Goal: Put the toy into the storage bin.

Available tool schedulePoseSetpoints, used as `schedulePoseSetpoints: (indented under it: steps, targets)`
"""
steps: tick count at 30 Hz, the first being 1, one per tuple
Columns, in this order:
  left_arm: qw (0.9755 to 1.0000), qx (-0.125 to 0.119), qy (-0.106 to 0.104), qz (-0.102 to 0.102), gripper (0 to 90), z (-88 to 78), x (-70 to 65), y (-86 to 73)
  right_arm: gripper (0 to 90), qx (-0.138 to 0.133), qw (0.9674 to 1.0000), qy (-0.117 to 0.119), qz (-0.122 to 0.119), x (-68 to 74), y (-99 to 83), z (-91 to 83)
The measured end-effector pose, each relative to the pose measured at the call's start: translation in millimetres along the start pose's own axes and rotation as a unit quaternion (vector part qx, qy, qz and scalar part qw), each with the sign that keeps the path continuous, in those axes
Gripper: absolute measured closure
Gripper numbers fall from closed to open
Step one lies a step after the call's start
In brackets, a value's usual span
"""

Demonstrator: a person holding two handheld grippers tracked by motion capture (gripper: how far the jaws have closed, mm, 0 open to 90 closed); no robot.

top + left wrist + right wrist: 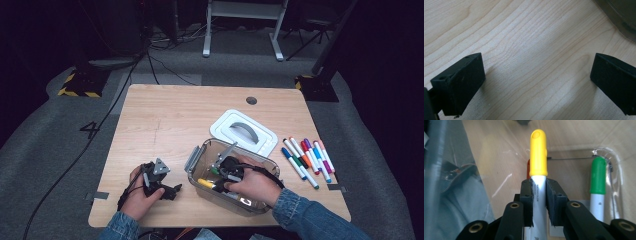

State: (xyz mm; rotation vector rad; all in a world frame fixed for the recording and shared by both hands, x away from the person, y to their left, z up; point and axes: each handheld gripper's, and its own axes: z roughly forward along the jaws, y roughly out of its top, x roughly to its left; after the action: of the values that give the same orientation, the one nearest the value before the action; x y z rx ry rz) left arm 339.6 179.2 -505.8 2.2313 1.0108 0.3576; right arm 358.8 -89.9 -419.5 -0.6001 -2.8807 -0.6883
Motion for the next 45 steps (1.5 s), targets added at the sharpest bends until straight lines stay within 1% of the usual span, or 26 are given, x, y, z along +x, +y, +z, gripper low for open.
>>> schedulePoseSetpoints:
  steps: [3, 6, 10, 12, 17, 21, 22, 24, 26, 29, 33, 34, 36, 37, 39, 41, 43, 45]
  targets:
    - [1.0000, 0.000, 0.000, 0.000, 0.1, 0.0, 0.0, 0.0, 77.0, 0.010, 0.9999, 0.005, -0.001, -1.6, -0.7, 5.4]
    - [1.0000, 0.000, 0.000, 0.000, 0.1, 0.0, 0.0, 0.0, 76.9, 0.025, 0.9997, 0.004, 0.004, -3.0, -2.6, 11.4]
    - [1.0000, 0.000, 0.000, 0.000, 0.1, 0.0, 0.0, 0.0, 76.9, 0.035, 0.9993, 0.007, 0.006, -5.3, -5.1, 17.1]
    - [1.0000, 0.000, 0.000, 0.000, 0.1, 0.0, 0.0, 0.0, 76.9, 0.038, 0.9992, 0.007, 0.008, -5.8, -5.9, 19.0]
    - [1.0000, 0.000, 0.000, 0.000, 0.1, 0.0, 0.0, 0.0, 77.0, 0.048, 0.9988, 0.007, 0.005, -5.5, -7.1, 23.4]
    - [1.0000, 0.000, 0.000, 0.000, 0.1, 0.0, 0.0, 0.0, 75.8, 0.050, 0.9987, 0.010, 0.006, -5.1, -8.1, 26.3]
    - [1.0000, 0.000, 0.000, 0.000, 0.1, 0.0, 0.0, 0.0, 73.9, 0.048, 0.9988, 0.009, 0.008, -5.3, -8.2, 26.4]
    - [1.0000, 0.000, 0.000, 0.000, 0.1, 0.0, 0.0, 0.0, 72.4, 0.039, 0.9992, 0.000, 0.009, -6.3, -8.5, 25.1]
    - [1.0000, 0.000, 0.000, 0.000, 0.1, 0.0, 0.0, 0.0, 71.5, 0.032, 0.9994, 0.000, 0.013, -7.7, -8.6, 22.8]
    - [1.0000, 0.000, 0.000, 0.000, 0.1, 0.0, 0.0, 0.0, 68.9, 0.008, 0.9996, -0.027, 0.010, -10.8, -8.7, 15.5]
    - [1.0000, 0.000, 0.000, 0.000, 0.1, 0.0, 0.0, 0.0, 67.7, -0.024, 0.9986, -0.044, 0.016, -14.1, -9.6, 1.2]
    - [1.0000, 0.000, 0.000, 0.000, 0.1, 0.1, 0.0, 0.0, 67.0, -0.040, 0.9978, -0.050, 0.018, -14.9, -10.0, -4.5]
    - [1.0000, 0.000, 0.000, 0.000, 0.1, 0.1, 0.0, 0.0, 66.9, -0.056, 0.9964, -0.061, 0.016, -15.5, -10.2, -13.2]
    - [1.0000, 0.000, 0.000, 0.000, 0.1, 0.0, 0.0, 0.0, 67.1, -0.071, 0.9948, -0.071, 0.015, -16.0, -10.0, -20.5]
    - [1.0000, 0.000, 0.000, 0.000, 0.1, 0.0, 0.0, 0.0, 67.7, -0.082, 0.9936, -0.075, 0.019, -16.8, -9.7, -30.6]
    - [1.0000, 0.000, 0.000, 0.000, 0.1, 0.0, 0.0, 0.0, 67.6, -0.097, 0.9916, -0.083, 0.020, -18.4, -9.9, -42.4]
    - [1.0000, 0.000, 0.000, 0.000, 0.1, 0.0, 0.0, 0.0, 67.6, -0.110, 0.9894, -0.091, 0.026, -20.9, -12.0, -57.8]
    - [1.0000, 0.000, 0.000, 0.000, 0.1, 0.0, 0.0, 0.0, 67.6, -0.118, 0.9872, -0.102, 0.032, -24.6, -15.7, -69.1]
